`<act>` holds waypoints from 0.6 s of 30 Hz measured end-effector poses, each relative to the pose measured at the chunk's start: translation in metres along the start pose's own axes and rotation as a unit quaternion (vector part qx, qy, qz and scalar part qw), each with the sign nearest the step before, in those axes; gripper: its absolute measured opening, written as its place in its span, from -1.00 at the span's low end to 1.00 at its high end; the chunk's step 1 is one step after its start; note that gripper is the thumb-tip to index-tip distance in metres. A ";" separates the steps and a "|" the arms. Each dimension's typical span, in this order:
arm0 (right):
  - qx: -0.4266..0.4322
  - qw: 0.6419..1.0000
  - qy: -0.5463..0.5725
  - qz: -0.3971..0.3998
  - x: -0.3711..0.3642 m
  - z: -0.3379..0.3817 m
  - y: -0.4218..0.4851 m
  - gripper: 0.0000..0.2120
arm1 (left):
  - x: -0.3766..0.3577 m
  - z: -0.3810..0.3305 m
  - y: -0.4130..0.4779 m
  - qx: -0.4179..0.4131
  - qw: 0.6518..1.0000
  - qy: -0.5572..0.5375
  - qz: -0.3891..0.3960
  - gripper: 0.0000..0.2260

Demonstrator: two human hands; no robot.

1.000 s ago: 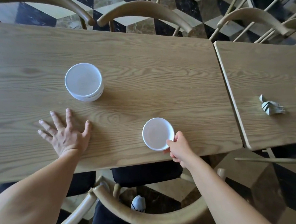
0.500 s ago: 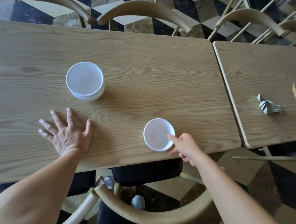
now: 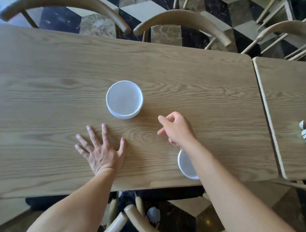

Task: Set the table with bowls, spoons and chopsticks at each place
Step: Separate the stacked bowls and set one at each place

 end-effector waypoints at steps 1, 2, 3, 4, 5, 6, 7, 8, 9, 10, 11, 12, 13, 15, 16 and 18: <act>0.003 1.000 0.002 0.009 -0.009 0.012 0.006 -0.74 | -0.002 0.001 0.001 -0.001 1.000 0.000 0.003 -0.23; 0.003 1.000 0.004 0.017 -0.018 0.022 0.011 -0.73 | -0.003 0.001 0.003 -0.002 1.000 -0.001 0.003 -0.23; 0.001 1.000 0.006 0.022 -0.025 0.031 0.017 -0.72 | -0.004 0.001 0.004 -0.002 1.000 -0.004 0.001 -0.22; 0.001 1.000 0.004 0.023 -0.032 0.040 0.021 -0.70 | -0.005 0.002 0.006 -0.001 1.000 -0.007 0.001 -0.21; 0.005 1.000 -0.006 0.020 -0.037 0.048 0.026 -0.68 | -0.006 0.003 0.006 0.001 1.000 -0.007 0.003 -0.20; 0.010 1.000 -0.022 0.015 -0.041 0.055 0.031 -0.66 | -0.007 0.004 0.006 0.001 1.000 -0.006 0.005 -0.20; 0.014 0.999 -0.040 0.008 -0.044 0.059 0.036 -0.65 | -0.008 0.003 0.007 -0.001 1.000 -0.004 0.005 -0.20; 0.014 0.998 -0.056 0.001 -0.047 0.062 0.042 -0.67 | -0.008 0.003 0.007 -0.002 1.000 -0.004 0.005 -0.20; 0.015 0.997 -0.073 -0.006 -0.050 0.064 0.047 -0.70 | -0.008 0.003 0.007 -0.001 1.000 -0.005 0.006 -0.20; 0.018 0.996 -0.091 -0.013 -0.051 0.065 0.051 -0.73 | -0.009 0.003 0.008 -0.001 1.000 -0.004 0.006 -0.20; 0.019 0.994 -0.106 -0.018 -0.052 0.066 0.056 -0.77 | -0.010 0.003 0.008 0.000 1.000 -0.003 0.004 -0.20; 0.019 0.993 -0.113 -0.021 -0.053 0.065 0.060 -0.81 | -0.011 0.003 0.008 0.000 1.000 -0.001 0.002 -0.19; 0.018 0.993 -0.114 -0.019 -0.055 0.065 0.063 -0.84 | -0.012 0.003 0.008 0.000 1.000 0.000 0.002 -0.19; 0.022 0.992 -0.123 -0.008 -0.057 0.066 0.065 -0.88 | -0.013 0.003 0.008 0.000 1.000 -0.002 0.002 -0.19; 0.027 0.991 -0.129 -0.004 -0.058 0.067 0.065 -0.89 | -0.012 0.003 0.008 0.001 1.000 -0.002 0.002 -0.20; 0.034 0.992 -0.124 -0.002 -0.057 0.067 0.063 -0.91 | -0.013 0.003 0.007 0.003 1.000 0.001 0.004 -0.20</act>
Point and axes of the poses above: each hand's wrist, its own y-axis towards the middle knuckle, its own x-axis out of the back of the hand, z = x × y, the point moved 8 cm from there along y, towards the middle knuckle, and after that the axes turned 4 degrees about z, right-handed, at the moved point
